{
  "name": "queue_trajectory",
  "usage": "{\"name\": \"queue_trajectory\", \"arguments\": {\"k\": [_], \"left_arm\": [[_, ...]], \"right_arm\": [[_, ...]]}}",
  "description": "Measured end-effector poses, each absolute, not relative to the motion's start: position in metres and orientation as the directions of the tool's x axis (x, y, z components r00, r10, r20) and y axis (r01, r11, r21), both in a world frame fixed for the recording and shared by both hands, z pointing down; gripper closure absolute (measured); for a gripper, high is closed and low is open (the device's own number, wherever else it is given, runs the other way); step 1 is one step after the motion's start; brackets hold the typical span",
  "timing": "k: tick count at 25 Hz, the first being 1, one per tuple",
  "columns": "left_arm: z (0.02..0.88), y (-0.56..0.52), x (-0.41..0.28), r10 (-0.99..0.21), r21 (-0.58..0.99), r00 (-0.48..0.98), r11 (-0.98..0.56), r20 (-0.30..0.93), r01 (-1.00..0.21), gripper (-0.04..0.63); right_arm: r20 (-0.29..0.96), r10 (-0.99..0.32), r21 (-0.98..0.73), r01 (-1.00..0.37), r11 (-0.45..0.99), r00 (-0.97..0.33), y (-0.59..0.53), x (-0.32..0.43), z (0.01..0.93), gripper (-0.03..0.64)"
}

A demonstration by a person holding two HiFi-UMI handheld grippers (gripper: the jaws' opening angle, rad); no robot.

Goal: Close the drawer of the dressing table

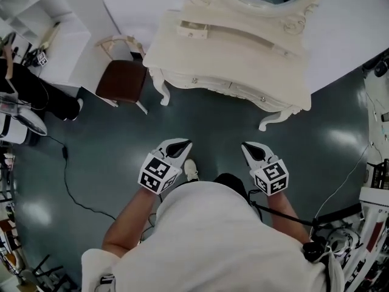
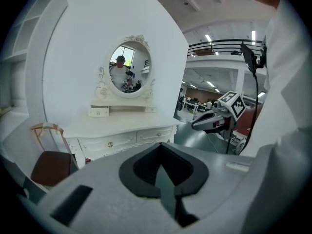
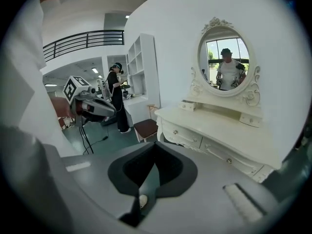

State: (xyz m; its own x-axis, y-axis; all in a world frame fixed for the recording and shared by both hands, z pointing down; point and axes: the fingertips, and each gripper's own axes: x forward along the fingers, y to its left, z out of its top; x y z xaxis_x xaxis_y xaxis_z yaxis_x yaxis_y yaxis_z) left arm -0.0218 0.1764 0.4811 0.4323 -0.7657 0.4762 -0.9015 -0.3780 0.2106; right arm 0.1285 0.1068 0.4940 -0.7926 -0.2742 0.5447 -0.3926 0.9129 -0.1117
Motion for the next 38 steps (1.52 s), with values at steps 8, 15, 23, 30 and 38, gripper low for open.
{"name": "queue_trajectory", "arguments": {"k": [8, 15, 23, 30, 38], "left_arm": [[0.496, 0.114, -0.071, -0.751, 0.226, 0.440, -0.377, 0.492, -0.898, 0.592], [0.508, 0.032, -0.105, -0.751, 0.228, 0.410, -0.340, 0.518, -0.912, 0.571], [0.514, -0.084, -0.130, -0.756, 0.173, 0.309, -0.256, 0.577, -0.951, 0.574], [0.522, -0.161, -0.155, -0.787, 0.153, 0.223, -0.165, 0.576, -0.974, 0.566], [0.550, -0.233, -0.212, -0.789, 0.173, 0.179, -0.094, 0.588, -0.980, 0.531]], "right_arm": [[0.558, -0.304, -0.139, -0.449, 0.883, -0.772, 0.055, 0.093, 0.493, 0.617], [0.561, -0.277, -0.147, -0.423, 0.894, -0.780, -0.028, 0.059, 0.500, 0.617], [0.520, -0.267, -0.145, -0.392, 0.908, -0.811, -0.155, 0.055, 0.487, 0.617], [0.545, -0.257, -0.173, -0.407, 0.897, -0.798, -0.215, 0.067, 0.507, 0.617], [0.567, -0.295, -0.179, -0.464, 0.867, -0.769, -0.247, 0.046, 0.509, 0.615]]}}
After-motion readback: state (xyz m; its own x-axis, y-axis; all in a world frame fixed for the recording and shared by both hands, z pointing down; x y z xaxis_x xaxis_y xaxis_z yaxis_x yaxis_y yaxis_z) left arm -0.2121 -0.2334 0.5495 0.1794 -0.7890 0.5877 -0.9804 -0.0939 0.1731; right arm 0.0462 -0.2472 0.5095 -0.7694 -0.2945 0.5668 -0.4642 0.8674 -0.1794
